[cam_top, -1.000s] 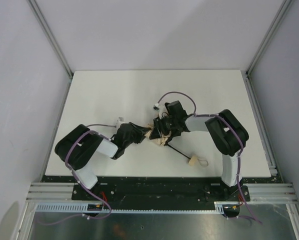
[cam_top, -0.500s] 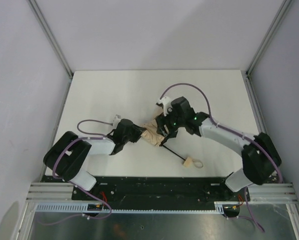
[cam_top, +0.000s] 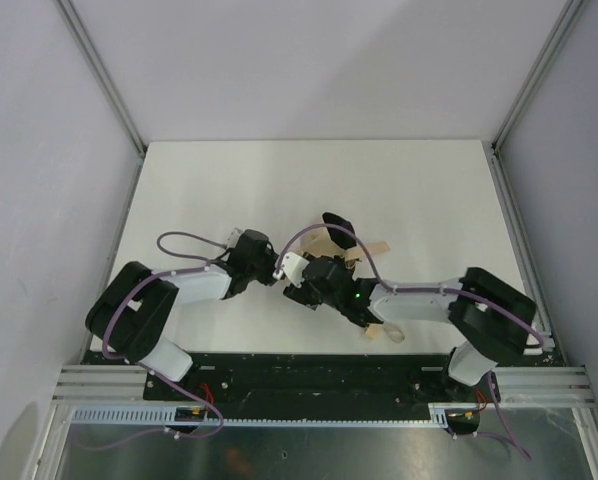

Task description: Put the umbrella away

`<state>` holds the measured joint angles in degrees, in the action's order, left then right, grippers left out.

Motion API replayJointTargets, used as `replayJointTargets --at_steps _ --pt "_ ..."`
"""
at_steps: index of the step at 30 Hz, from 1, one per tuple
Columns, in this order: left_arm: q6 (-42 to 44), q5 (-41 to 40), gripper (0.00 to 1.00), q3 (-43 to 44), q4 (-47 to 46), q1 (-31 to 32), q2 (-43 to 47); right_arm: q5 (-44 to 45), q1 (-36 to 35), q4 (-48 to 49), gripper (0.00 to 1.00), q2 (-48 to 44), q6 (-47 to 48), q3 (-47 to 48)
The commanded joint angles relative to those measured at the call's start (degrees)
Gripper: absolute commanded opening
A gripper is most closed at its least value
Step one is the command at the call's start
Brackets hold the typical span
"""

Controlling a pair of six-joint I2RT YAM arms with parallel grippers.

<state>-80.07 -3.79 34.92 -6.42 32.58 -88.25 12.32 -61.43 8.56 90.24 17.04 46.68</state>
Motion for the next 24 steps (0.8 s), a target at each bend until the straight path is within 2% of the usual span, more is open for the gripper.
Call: replayJointTargets --at_steps 1,6,12,16,20,23,24 --pt "5.5 -0.9 0.0 -1.4 15.1 -0.1 -2.2 8.3 -1.0 14.9 0.65 6.2 5.8 -0.2" --pt "4.9 0.2 0.0 -1.6 15.7 -0.2 -1.5 15.3 -1.0 19.6 0.65 13.7 6.3 1.4" --pt "3.6 1.7 0.0 -1.6 16.1 -1.1 -0.4 17.8 -1.1 13.7 0.57 18.8 -1.2 1.5" --pt "3.4 3.1 0.0 -1.2 16.1 -2.0 0.7 16.4 -1.4 8.0 0.3 22.2 -8.6 1.2" --pt "4.1 3.1 0.0 -0.5 16.1 -2.8 2.3 9.2 -0.4 2.0 0.08 23.6 -16.3 1.0" --pt "5.8 3.1 0.01 0.5 15.9 -3.9 3.4 0.7 1.0 -1.3 0.01 23.7 -20.1 0.4" --pt "6.6 3.2 0.06 0.9 15.8 -4.3 3.6 -1.9 1.6 -2.0 0.0 23.7 -21.0 0.4"
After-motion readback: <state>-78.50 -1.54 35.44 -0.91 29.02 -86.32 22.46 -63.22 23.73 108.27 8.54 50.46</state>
